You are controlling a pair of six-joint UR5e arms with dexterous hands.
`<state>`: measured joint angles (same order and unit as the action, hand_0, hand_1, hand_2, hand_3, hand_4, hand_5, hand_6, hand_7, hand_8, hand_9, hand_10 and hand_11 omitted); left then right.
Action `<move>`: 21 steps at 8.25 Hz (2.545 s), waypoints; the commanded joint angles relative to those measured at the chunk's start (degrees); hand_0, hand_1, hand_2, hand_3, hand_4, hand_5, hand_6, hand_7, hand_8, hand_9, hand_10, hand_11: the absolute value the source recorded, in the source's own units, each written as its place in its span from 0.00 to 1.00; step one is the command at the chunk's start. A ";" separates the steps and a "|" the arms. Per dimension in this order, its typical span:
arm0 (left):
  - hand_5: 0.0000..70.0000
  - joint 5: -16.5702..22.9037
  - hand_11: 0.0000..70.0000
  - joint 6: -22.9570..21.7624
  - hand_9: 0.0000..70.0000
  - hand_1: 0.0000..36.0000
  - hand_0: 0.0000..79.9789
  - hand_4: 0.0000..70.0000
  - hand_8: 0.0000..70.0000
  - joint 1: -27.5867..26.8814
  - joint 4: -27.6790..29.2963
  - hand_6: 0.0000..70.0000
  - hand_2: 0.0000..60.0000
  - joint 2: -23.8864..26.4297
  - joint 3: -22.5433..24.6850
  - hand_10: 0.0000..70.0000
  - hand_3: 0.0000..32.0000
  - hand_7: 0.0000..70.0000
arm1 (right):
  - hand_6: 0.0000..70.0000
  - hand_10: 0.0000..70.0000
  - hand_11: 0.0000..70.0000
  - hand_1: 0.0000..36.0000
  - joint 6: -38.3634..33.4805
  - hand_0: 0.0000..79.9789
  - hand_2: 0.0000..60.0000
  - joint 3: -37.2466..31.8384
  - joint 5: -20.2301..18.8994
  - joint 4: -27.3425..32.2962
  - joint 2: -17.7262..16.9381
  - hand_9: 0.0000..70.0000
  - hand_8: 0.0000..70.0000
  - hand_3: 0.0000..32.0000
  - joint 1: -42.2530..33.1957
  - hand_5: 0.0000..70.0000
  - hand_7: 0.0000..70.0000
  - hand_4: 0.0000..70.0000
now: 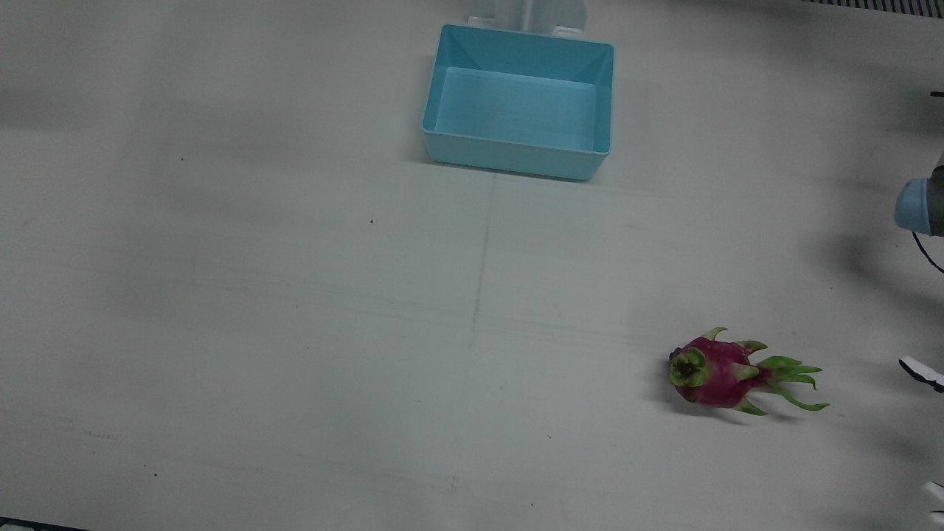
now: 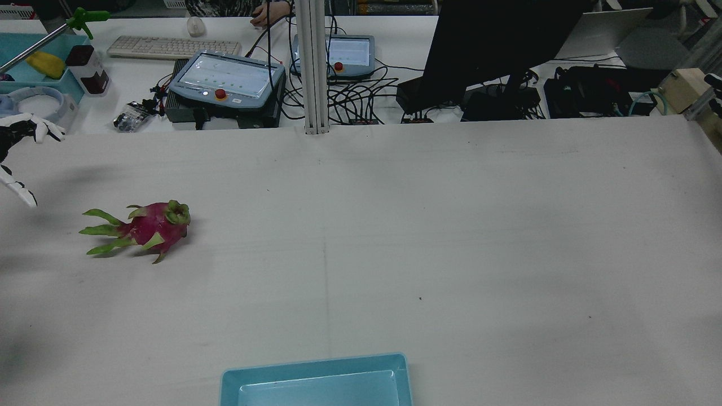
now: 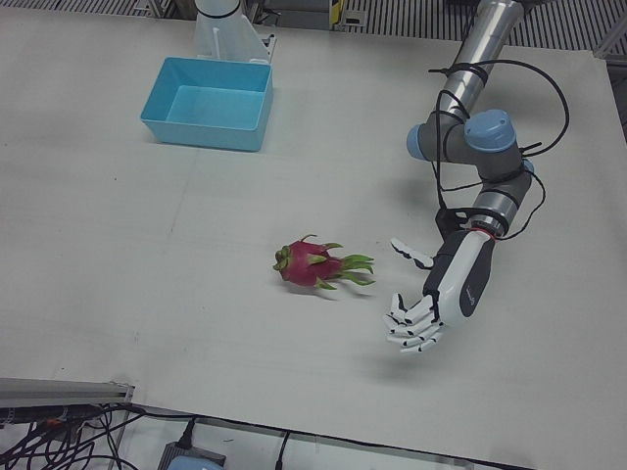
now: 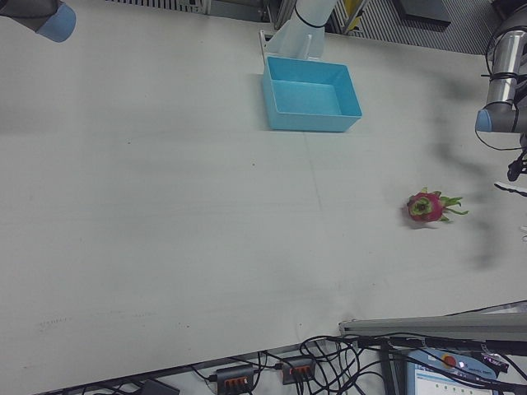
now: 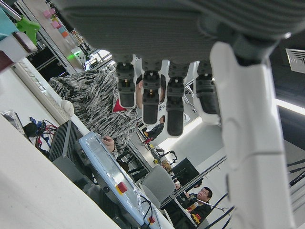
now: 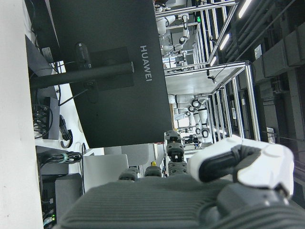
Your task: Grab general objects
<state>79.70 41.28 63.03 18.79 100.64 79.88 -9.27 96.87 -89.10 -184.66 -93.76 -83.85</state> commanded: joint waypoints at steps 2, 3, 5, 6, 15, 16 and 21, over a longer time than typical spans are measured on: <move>1.00 9.50 0.29 17.27 0.31 1.00 1.00 0.24 0.30 -0.19 -27.29 0.41 1.00 1.04 20.06 0.16 0.00 0.53 | 0.00 0.00 0.00 0.00 -0.05 0.00 0.00 0.16 -0.02 -0.18 -0.02 0.00 0.00 0.00 0.00 0.00 0.00 0.00; 1.00 9.60 0.27 21.26 0.25 1.00 1.00 0.23 0.26 -1.85 -34.71 0.35 1.00 2.87 22.92 0.14 0.00 0.47 | 0.00 0.00 0.00 0.00 -0.05 0.00 0.00 0.16 -0.02 -0.18 -0.02 0.00 0.00 0.00 0.00 0.00 0.00 0.00; 1.00 9.52 0.20 29.25 0.15 1.00 1.00 0.11 0.18 -11.83 -50.16 0.20 1.00 13.72 21.91 0.09 0.00 0.25 | 0.00 0.00 0.00 0.00 -0.05 0.00 0.00 0.16 -0.02 -0.18 -0.02 0.00 0.00 0.00 -0.09 0.00 0.00 0.00; 0.96 9.17 0.18 33.65 0.12 1.00 0.95 0.08 0.16 -14.32 -53.47 0.17 1.00 18.75 19.63 0.08 0.00 0.21 | 0.00 0.00 0.00 0.00 -0.05 0.00 0.00 0.16 -0.02 -0.18 -0.02 0.00 0.00 0.00 0.00 0.00 0.00 0.00; 0.47 5.92 0.13 38.88 0.03 1.00 0.74 0.00 0.10 -13.90 -59.21 0.05 1.00 20.47 13.63 0.05 0.22 0.07 | 0.00 0.00 0.00 0.00 0.04 0.00 0.00 0.25 -0.02 -0.35 -0.02 0.00 0.00 0.00 0.00 0.00 0.00 0.00; 0.46 5.74 0.13 38.97 0.03 1.00 0.75 0.00 0.10 -14.16 -59.22 0.05 1.00 20.64 13.46 0.05 0.23 0.07 | 0.00 0.00 0.00 0.00 -0.04 0.00 0.00 0.16 -0.02 -0.26 -0.02 0.00 0.00 0.00 0.00 0.00 0.00 0.00; 0.53 5.47 0.14 38.71 0.05 1.00 0.75 0.01 0.12 -14.26 -56.06 0.07 1.00 20.73 8.38 0.06 0.13 0.11 | 0.00 0.00 0.00 0.00 -0.05 0.00 0.00 0.16 -0.02 -0.26 -0.02 0.00 0.00 0.00 0.00 0.00 0.00 0.00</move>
<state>85.20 80.16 48.80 -37.96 121.36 90.68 -9.30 97.05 -89.12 -184.92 -93.78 -83.85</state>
